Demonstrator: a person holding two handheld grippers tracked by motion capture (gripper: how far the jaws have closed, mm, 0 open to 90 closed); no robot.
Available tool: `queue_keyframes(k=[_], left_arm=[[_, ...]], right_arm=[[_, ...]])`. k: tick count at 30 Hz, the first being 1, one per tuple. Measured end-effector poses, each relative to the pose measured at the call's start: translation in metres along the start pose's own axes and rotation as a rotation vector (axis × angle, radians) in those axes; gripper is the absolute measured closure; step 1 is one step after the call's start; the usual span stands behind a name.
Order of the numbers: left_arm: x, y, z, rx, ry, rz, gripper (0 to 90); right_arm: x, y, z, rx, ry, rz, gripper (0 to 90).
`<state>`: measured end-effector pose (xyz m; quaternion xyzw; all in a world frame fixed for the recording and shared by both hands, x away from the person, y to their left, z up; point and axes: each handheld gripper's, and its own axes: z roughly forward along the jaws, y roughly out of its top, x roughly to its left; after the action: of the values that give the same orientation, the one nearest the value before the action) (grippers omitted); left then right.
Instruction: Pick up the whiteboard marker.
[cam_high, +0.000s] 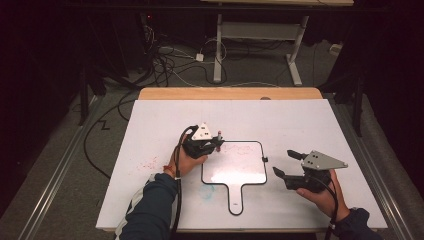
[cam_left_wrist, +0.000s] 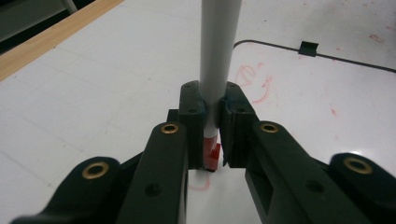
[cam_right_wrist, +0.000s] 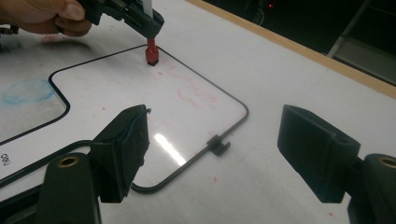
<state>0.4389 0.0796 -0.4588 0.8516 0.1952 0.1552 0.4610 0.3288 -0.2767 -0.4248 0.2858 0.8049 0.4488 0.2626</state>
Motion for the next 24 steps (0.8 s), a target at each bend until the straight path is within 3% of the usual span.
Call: queue_keyframes(k=[3,6,9,10,13,16,19,24], left_arm=[[0.006,-0.004,-0.005,-0.016,-0.006,0.031,78.9],[0.006,-0.008,-0.009,-0.018,0.007,-0.01,78.9],[0.006,-0.007,-0.006,-0.036,-0.003,0.007,78.9],[0.006,-0.007,-0.003,-0.048,-0.014,0.01,78.9],[-0.001,-0.004,0.005,-0.056,-0.021,-0.042,79.0],[-0.011,0.005,0.018,-0.07,-0.034,-0.005,78.9],[-0.021,0.014,0.031,-0.063,-0.049,-0.008,79.0],[-0.031,0.026,0.047,-0.062,-0.079,0.025,78.9]], right_arm=[[0.0,0.0,0.0,0.003,0.0,0.001,25.4],[0.0,0.0,0.0,0.003,-0.002,0.0,25.4],[0.0,0.0,0.0,0.006,-0.003,0.001,25.4],[0.0,0.0,0.0,0.004,-0.001,0.002,25.4],[0.001,0.001,0.0,0.0,0.002,-0.001,25.4],[0.0,0.001,0.0,-0.002,0.0,0.0,25.5],[0.0,0.001,0.0,-0.001,0.003,0.001,25.4],[0.0,0.0,0.0,-0.002,0.007,-0.001,25.5]])
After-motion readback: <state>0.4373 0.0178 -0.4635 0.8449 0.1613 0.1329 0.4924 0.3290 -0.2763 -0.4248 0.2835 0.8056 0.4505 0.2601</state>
